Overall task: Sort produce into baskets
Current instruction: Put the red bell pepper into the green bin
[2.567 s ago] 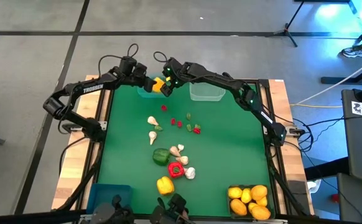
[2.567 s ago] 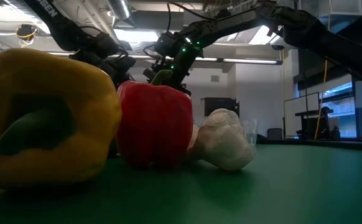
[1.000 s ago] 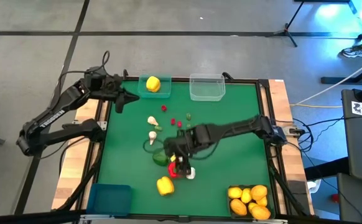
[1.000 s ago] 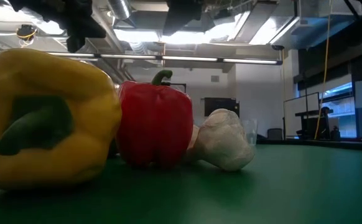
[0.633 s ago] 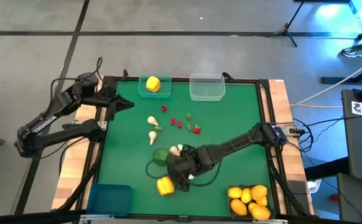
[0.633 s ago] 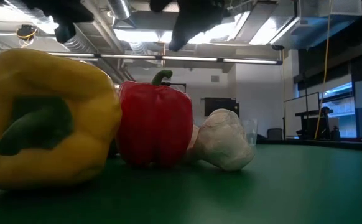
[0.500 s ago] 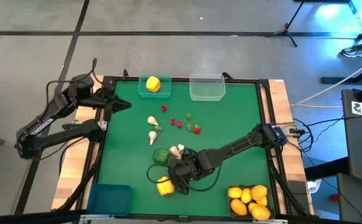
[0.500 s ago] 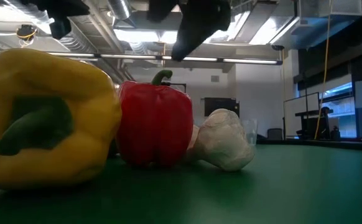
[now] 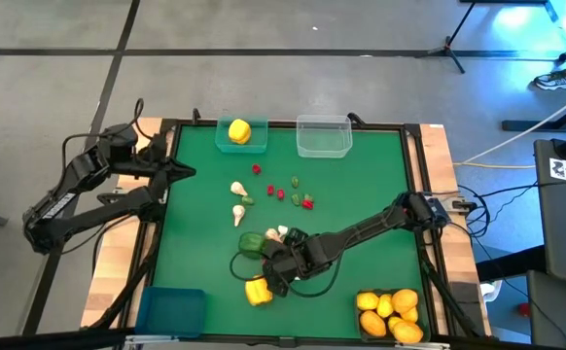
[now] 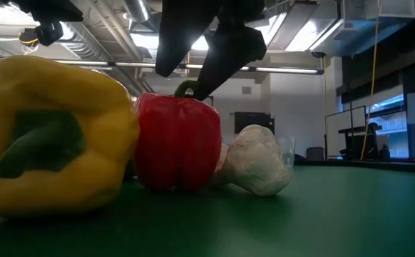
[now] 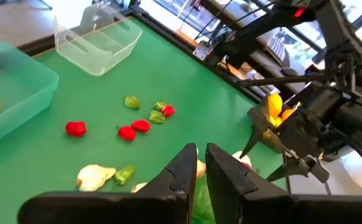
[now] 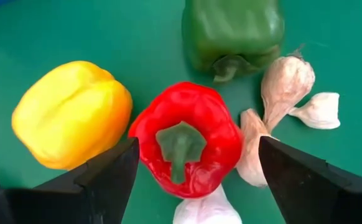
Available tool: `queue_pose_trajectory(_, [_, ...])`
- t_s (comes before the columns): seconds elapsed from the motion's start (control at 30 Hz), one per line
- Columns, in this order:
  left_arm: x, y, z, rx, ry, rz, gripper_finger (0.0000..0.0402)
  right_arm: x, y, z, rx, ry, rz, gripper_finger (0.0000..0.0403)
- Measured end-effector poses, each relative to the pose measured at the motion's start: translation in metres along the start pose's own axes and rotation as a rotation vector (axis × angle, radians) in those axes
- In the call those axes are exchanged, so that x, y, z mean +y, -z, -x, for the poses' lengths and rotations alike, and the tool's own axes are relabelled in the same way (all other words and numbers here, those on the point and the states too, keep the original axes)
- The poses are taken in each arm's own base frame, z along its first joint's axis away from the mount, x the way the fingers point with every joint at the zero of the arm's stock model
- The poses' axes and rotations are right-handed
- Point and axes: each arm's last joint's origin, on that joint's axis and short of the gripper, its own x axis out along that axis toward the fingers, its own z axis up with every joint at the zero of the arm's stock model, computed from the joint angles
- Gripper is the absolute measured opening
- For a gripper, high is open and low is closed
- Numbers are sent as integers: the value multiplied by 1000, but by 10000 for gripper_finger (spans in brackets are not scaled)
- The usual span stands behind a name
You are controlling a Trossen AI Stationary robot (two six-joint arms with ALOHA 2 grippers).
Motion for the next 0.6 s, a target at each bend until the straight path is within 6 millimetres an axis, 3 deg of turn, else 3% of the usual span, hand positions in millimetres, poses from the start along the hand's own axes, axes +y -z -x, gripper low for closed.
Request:
queue_pose_trajectory(0.4, [0, 1, 3, -28, -34, -30, 33, 2, -1, 0, -6, -22, -32, 222])
queue_pose_trajectory(0.6, [0, 1, 3, -28, -35, -30, 33, 1, 0, 0, 1, -14, -28, 192])
